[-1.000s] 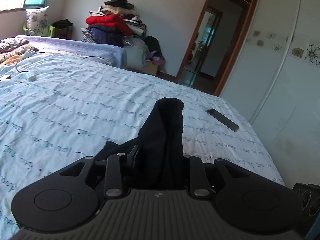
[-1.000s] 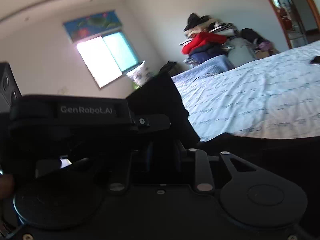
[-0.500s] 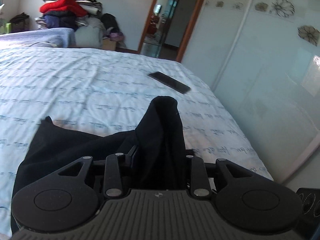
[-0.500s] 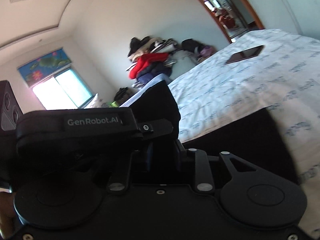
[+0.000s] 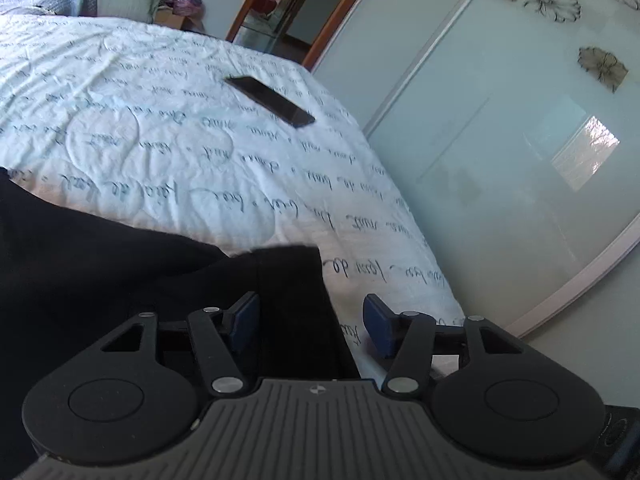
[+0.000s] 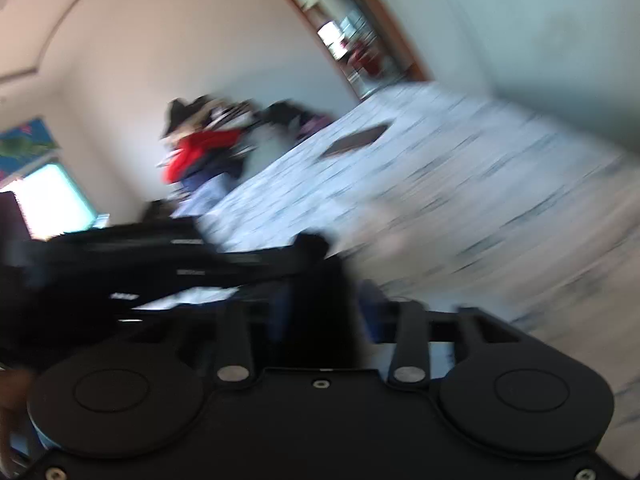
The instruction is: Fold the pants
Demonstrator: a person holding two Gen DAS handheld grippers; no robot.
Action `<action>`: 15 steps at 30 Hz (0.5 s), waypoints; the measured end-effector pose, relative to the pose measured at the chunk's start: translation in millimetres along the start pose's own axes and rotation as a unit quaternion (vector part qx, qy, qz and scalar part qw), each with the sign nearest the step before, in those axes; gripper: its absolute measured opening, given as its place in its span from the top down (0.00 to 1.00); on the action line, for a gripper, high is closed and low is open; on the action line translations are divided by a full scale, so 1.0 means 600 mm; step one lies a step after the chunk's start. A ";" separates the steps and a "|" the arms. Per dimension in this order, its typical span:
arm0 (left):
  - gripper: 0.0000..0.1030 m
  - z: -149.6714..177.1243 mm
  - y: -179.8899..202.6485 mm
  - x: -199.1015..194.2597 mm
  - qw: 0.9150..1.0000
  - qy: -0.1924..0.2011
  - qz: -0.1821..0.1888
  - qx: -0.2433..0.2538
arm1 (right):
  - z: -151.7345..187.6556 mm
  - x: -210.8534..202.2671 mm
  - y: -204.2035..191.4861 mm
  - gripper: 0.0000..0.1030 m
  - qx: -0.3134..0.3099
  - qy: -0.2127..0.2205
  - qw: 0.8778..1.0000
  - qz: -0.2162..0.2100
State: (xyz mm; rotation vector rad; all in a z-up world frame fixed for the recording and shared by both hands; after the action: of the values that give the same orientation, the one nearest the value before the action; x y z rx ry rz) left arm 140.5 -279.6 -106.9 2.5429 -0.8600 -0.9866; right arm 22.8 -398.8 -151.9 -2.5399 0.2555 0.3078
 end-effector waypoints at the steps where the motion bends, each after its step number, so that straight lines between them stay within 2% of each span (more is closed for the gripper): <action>1: 0.40 -0.008 -0.007 -0.011 1.000 0.011 -0.013 0.006 | -0.009 -0.008 0.008 0.55 -0.011 0.013 1.000 0.020; 3: 0.29 -0.024 -0.028 -0.033 0.998 0.030 -0.058 0.026 | -0.027 -0.016 0.011 0.55 -0.014 0.032 0.999 0.022; 6: 0.27 -0.043 -0.080 -0.057 0.986 0.056 -0.149 0.055 | -0.040 0.005 -0.011 0.55 -0.019 0.023 0.999 -0.033; 8: 0.26 -0.052 -0.115 -0.064 0.975 0.060 -0.200 0.075 | -0.035 0.036 -0.033 0.55 -0.020 -0.003 0.997 -0.072; 11: 0.25 -0.070 -0.179 -0.080 0.954 0.058 -0.279 0.092 | -0.016 0.096 -0.056 0.55 -0.017 -0.046 0.994 -0.099; 15: 0.16 -0.091 -0.248 -0.106 0.915 0.081 -0.378 0.111 | 0.003 0.157 -0.066 0.55 -0.003 -0.092 0.990 -0.110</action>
State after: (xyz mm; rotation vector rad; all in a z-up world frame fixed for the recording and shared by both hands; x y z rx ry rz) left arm 203.7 -121.3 -101.2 3.1739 0.1124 -0.8624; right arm 122.2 -376.2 -158.5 -2.4967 -0.0962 0.4525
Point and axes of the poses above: each gripper's, at about its wrist camera, not at the fingertips, and x roughly the way its jaws point, y to its right, z to its underside, the point moved 5 cm from there along x, roughly the way its jaws point, and after that the axes turned 8 degrees about y, right-handed, at the moved point
